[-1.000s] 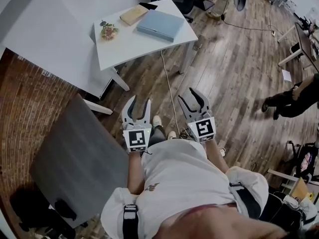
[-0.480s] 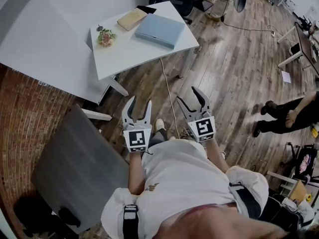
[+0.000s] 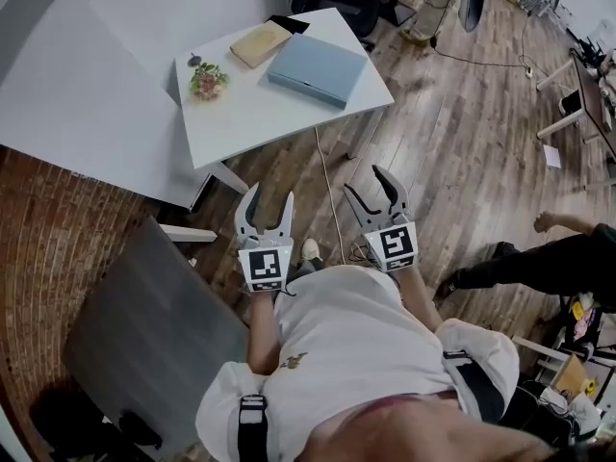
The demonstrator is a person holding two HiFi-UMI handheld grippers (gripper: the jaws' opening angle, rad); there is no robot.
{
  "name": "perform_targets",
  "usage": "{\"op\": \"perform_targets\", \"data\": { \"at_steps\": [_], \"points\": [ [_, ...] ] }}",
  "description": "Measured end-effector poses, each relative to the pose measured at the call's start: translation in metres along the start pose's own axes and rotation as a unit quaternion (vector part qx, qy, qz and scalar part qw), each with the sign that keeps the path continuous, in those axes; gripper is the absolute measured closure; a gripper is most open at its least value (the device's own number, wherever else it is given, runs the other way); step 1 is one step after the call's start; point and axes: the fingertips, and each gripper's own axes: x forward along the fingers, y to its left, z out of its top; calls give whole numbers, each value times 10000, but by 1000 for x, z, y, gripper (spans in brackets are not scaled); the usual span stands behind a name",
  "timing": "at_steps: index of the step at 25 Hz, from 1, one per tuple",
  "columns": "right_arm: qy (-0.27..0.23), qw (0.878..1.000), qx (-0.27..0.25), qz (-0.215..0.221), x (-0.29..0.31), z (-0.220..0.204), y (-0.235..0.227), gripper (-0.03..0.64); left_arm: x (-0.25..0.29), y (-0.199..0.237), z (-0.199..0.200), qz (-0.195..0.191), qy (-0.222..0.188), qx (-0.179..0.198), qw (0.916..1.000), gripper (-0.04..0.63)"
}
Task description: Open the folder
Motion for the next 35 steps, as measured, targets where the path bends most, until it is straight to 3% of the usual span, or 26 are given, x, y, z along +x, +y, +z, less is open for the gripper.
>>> {"op": "perform_targets", "data": {
  "at_steps": [11,23,35],
  "points": [
    [121,9998,-143,-65,54,8,-9,351,33,43,-12,-10,9,-115,9999,347],
    [352,9992,-196,-32,87,3,-23,350,63,60,-26,-57,180,-235,9995,347],
    [256,9994,-170,171,142,3,-75,351,127,77,-16,240,238,-162,9993,347]
  ]
}}
